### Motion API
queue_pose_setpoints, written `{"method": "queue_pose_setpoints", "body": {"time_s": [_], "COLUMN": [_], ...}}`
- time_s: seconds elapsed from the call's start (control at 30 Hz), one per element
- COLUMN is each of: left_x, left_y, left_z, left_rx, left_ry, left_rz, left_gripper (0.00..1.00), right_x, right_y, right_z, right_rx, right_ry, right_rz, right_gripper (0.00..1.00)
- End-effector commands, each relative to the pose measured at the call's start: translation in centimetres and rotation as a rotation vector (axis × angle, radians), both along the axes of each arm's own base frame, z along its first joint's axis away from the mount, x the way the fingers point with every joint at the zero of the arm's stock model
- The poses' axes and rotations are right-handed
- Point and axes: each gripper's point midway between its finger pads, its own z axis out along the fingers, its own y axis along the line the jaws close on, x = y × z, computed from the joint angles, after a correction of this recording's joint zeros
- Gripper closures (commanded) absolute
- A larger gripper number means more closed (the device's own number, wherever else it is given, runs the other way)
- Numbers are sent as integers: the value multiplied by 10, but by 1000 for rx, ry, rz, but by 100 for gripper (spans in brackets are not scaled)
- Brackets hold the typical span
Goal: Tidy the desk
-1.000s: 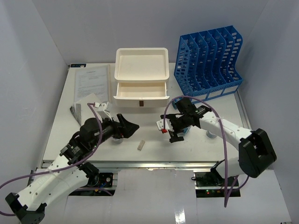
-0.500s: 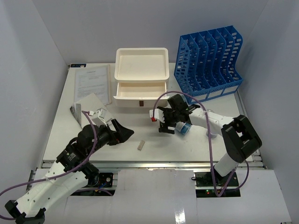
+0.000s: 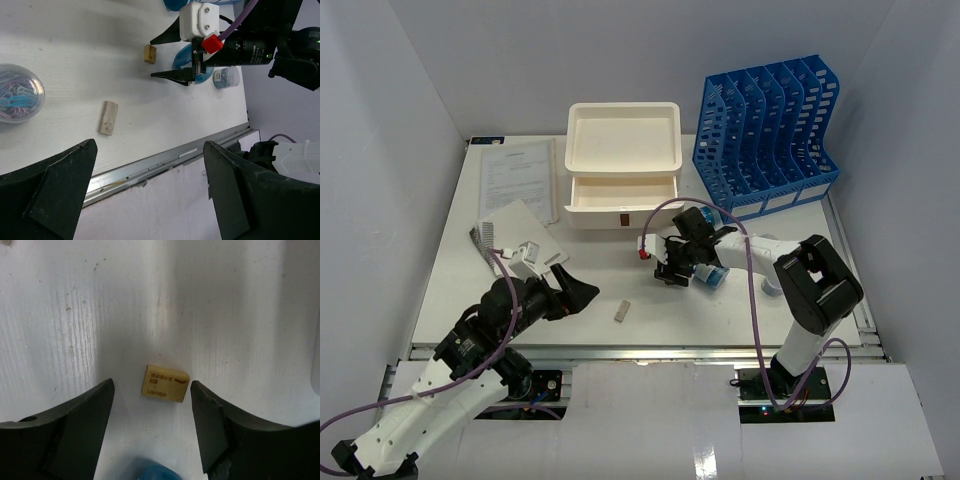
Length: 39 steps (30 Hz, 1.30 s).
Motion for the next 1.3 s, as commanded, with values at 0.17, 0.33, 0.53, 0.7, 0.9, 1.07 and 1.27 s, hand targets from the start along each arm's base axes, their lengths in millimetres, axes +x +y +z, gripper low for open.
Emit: {"method": "queue_pose_setpoints", "body": {"time_s": [0.17,0.33,0.53,0.7,0.9,1.07,1.27], "left_x": [-3,-4,-1,-2,2,5,5], "left_y": [1,-2,-12,-26,-37,-45,-44], "left_z": [-15,-21,-39,-64,-82,-88,-97], "left_rx": [-7,-12,9,31,86,80,111], "left_ry": [49,69,118,188,218,202,207], "left_rz": [14,8,-19,-74,-129,-161,-173], "left_gripper": [2,2,2,2,2,3,4], "right_x": [-12,-35,-90,-118,-113,-83,-3], "right_y": [7,4,9,17,32,52,52], "right_z": [-14,-14,37,96,169,239,315], "right_rx": [-5,-10,108,238,369,474,615], "right_ry": [19,59,145,168,96,44,-38], "right_rz": [35,93,284,371,359,271,-22], "right_gripper": [57,74,84,86,87,87,87]}}
